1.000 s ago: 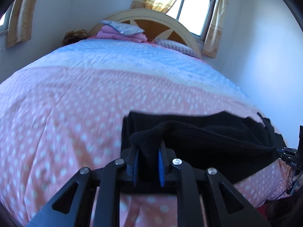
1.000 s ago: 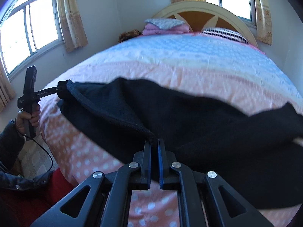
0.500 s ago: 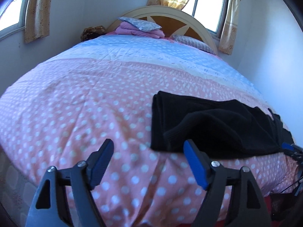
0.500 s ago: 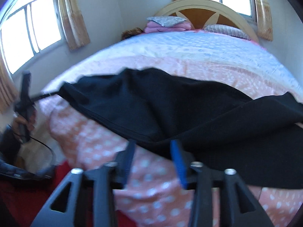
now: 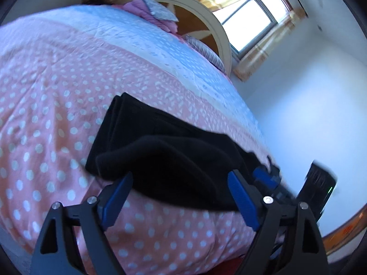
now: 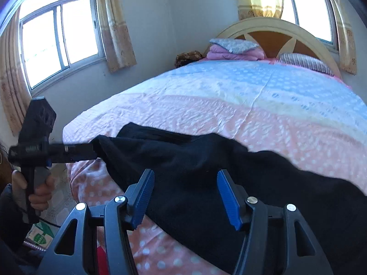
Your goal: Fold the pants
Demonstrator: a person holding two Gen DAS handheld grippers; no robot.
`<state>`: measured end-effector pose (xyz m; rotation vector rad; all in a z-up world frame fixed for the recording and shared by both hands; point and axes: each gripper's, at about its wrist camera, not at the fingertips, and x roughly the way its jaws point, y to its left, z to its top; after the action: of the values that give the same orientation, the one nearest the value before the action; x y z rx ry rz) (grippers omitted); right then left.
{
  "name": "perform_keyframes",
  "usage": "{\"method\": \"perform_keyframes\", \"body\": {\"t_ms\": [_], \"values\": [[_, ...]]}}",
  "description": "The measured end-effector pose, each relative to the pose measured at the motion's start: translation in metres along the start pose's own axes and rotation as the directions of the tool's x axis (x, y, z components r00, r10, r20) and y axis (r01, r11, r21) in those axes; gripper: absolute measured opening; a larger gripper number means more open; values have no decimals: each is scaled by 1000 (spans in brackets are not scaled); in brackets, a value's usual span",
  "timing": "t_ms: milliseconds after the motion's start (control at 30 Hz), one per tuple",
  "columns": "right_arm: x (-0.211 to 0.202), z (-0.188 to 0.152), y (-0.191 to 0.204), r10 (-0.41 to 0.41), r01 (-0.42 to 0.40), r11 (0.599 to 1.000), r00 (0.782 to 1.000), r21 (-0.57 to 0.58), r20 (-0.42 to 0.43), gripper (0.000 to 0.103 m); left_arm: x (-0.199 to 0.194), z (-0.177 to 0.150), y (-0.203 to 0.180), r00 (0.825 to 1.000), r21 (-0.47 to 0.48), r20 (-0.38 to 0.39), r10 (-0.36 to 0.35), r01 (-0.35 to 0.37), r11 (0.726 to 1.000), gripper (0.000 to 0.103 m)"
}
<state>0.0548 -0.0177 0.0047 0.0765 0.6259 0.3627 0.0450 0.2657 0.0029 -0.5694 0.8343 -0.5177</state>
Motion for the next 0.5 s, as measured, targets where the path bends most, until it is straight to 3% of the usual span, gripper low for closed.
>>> {"method": "perform_keyframes", "body": {"t_ms": [200, 333, 433, 500], "values": [[25, -34, -3, 59, -52, 995, 996, 88, -74, 59, 12, 17, 14, 999, -121, 21, -27, 30, 992, 88], [20, -45, 9, 32, -32, 999, 998, 16, -56, 59, 16, 19, 26, 998, -229, 38, -55, 63, 971, 88], [18, -47, 18, 6, -9, 999, 998, -47, -67, 59, 13, 18, 26, 998, -266, 40, -37, 47, 963, 87], [18, -48, 20, 11, -15, 999, 998, -48, -69, 59, 10, 18, 29, 999, -300, 46, -11, 25, 954, 76]]}}
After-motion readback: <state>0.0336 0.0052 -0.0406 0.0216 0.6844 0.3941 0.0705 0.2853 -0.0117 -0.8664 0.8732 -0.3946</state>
